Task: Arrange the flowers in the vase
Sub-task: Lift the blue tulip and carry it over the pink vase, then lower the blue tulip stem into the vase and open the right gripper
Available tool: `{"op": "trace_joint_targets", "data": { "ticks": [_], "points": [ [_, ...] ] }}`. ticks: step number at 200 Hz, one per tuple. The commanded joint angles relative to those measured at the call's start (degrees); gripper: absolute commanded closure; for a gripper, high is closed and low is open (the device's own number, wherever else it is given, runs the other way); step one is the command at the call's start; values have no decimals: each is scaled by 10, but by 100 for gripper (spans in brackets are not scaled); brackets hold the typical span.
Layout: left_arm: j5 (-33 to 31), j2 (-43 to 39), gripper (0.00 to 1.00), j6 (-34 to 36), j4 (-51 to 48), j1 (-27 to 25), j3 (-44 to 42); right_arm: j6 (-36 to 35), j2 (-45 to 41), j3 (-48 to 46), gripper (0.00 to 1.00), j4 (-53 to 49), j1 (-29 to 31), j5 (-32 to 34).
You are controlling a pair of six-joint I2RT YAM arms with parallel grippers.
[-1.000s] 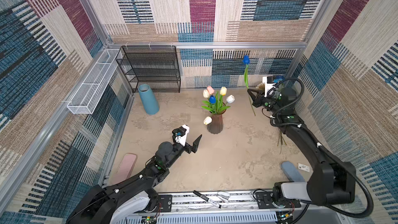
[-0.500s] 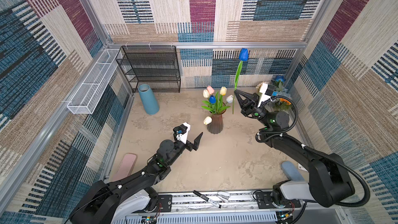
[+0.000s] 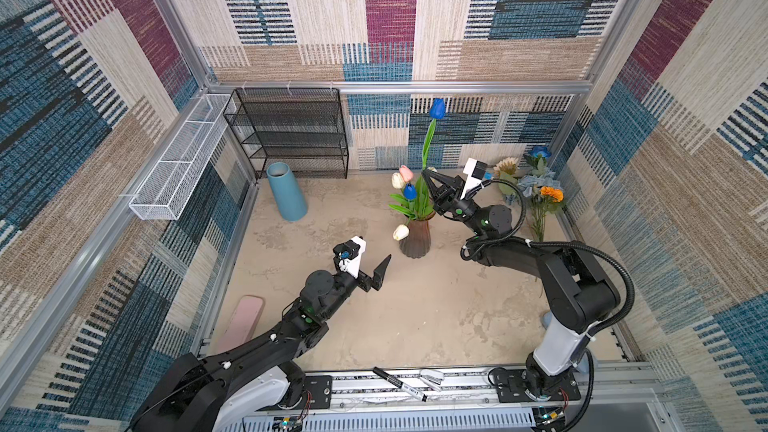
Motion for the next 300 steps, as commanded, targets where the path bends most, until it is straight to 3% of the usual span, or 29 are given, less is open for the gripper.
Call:
{"op": "trace_joint_targets", "data": {
  "ticks": [1, 55, 95, 123, 184, 213, 246, 279, 300],
  "points": [
    [-3, -4, 4, 1, 6, 0, -5, -27, 14, -7, 100, 111, 4, 20],
    [-4, 6, 4, 8, 6, 0, -1, -76, -11, -39, 100, 51, 8, 25],
    [-2, 26, 4, 8, 28, 0, 1, -138, -55, -72, 68, 0, 10, 30],
    [-1, 31, 4, 9, 28, 0, 5, -178, -92, -81, 67, -67, 10, 46],
    [4, 38, 4, 16, 26, 0, 18, -237, -189, -100, 55, -171, 11, 88],
    [3, 39, 3, 21, 25, 0, 18, -261, -267, -148, 38, -221, 10, 113],
    [-6, 45, 3, 21, 41, 1, 12, -297, -320, -202, 27, -312, 6, 113],
    [2, 39, 2, 22, 27, 1, 12, -292, -300, -310, 13, -223, 4, 113],
    [-3, 34, 2, 26, 26, 1, 6, -299, -240, -314, 11, -194, 4, 79]
  ]
}}
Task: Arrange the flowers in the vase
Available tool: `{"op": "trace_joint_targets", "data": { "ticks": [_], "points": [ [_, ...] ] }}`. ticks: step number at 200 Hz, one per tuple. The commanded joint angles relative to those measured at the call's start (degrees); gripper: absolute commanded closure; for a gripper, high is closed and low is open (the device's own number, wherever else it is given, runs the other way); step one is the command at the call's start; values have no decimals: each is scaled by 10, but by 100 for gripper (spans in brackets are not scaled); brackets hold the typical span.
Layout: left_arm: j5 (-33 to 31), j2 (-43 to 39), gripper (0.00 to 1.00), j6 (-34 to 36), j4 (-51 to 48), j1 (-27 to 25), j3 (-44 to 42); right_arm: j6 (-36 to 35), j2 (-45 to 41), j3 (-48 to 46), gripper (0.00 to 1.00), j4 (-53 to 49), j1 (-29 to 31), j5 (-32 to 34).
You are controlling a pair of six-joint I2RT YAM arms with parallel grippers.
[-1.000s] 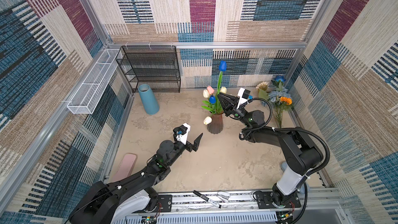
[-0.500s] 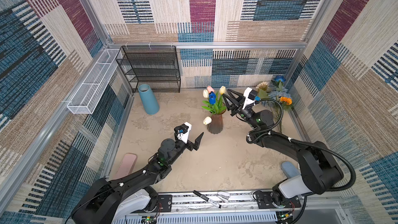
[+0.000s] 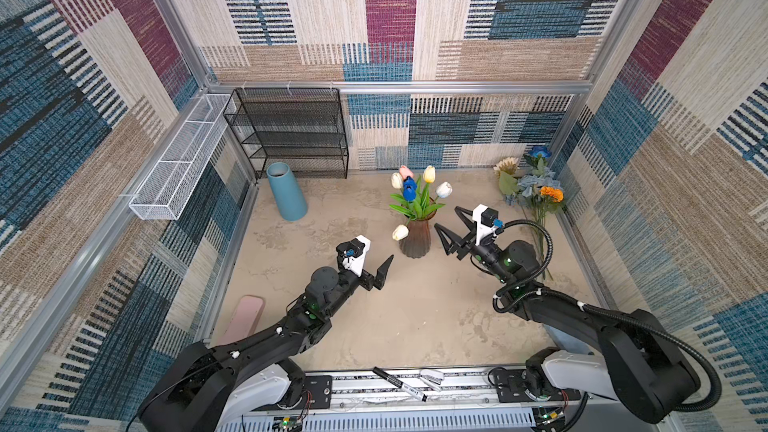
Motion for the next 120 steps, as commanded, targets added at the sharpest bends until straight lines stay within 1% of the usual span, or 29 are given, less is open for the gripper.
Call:
{"op": "trace_joint_targets", "data": {
  "ticks": [1, 14, 19, 37, 47, 64, 84, 120],
  "points": [
    [-2, -6, 2, 14, 20, 0, -4, -13, 46, -3, 11, 58, 0, -36],
    [-3, -9, 2, 15, 18, 0, -6, -12, 89, 3, 9, 94, 1, -54],
    [-2, -11, 2, 14, 17, 0, -7, -10, 106, 5, 6, 110, 0, -53],
    [-2, -17, 2, 12, 13, 0, -9, -12, 159, 28, 4, 136, 1, -52],
    [-2, -21, 2, 11, 12, 0, -11, -19, 186, 43, 0, 147, 1, -54],
    [-6, -31, 2, 10, 9, 0, -17, -30, 235, 66, 0, 174, 4, -48],
    [-13, -43, 2, 11, 0, 0, -21, -51, 283, 99, 0, 182, 6, -39],
    [-20, -61, 2, 17, -15, 0, -24, -64, 362, 165, 0, 187, 9, -28]
  ]
}}
